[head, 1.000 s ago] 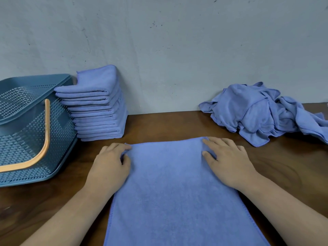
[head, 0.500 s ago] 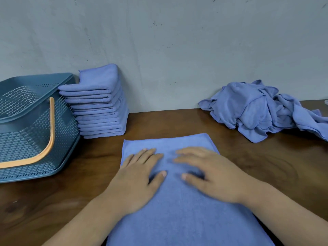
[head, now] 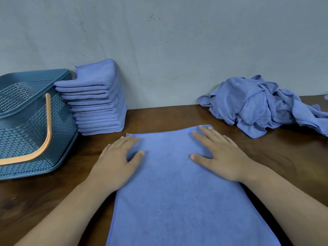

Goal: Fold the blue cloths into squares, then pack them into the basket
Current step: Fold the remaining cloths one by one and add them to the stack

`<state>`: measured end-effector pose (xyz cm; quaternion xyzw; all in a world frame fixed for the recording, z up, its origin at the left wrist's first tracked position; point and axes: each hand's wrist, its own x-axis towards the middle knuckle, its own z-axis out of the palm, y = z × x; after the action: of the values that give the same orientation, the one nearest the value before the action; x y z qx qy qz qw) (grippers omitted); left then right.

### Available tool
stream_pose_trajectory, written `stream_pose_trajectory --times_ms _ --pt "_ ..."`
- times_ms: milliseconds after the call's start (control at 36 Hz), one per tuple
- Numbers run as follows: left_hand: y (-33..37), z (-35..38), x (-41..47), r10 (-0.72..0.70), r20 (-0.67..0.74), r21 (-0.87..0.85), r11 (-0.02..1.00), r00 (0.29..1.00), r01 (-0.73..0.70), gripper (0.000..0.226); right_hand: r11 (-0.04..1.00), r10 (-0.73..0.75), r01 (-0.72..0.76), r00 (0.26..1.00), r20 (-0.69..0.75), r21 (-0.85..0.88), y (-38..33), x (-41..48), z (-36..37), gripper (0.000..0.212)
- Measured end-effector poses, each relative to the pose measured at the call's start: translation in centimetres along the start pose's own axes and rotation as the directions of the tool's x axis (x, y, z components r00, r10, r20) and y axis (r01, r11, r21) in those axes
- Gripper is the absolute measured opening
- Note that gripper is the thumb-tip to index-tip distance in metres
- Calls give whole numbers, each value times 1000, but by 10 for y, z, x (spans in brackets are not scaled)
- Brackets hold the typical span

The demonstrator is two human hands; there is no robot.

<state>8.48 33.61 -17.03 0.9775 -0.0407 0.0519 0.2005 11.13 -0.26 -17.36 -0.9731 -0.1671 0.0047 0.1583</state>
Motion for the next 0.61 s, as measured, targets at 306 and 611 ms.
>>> stream_pose_trajectory --times_ms 306,611 --pt "-2 5 -1 -20 113 78 997 993 12 70 993 101 -97 992 70 -63 2 8 3 84" --pt "14 -4 -37 146 94 -33 989 985 -143 53 993 -120 120 993 -15 -16 -24 -23 -11 61"
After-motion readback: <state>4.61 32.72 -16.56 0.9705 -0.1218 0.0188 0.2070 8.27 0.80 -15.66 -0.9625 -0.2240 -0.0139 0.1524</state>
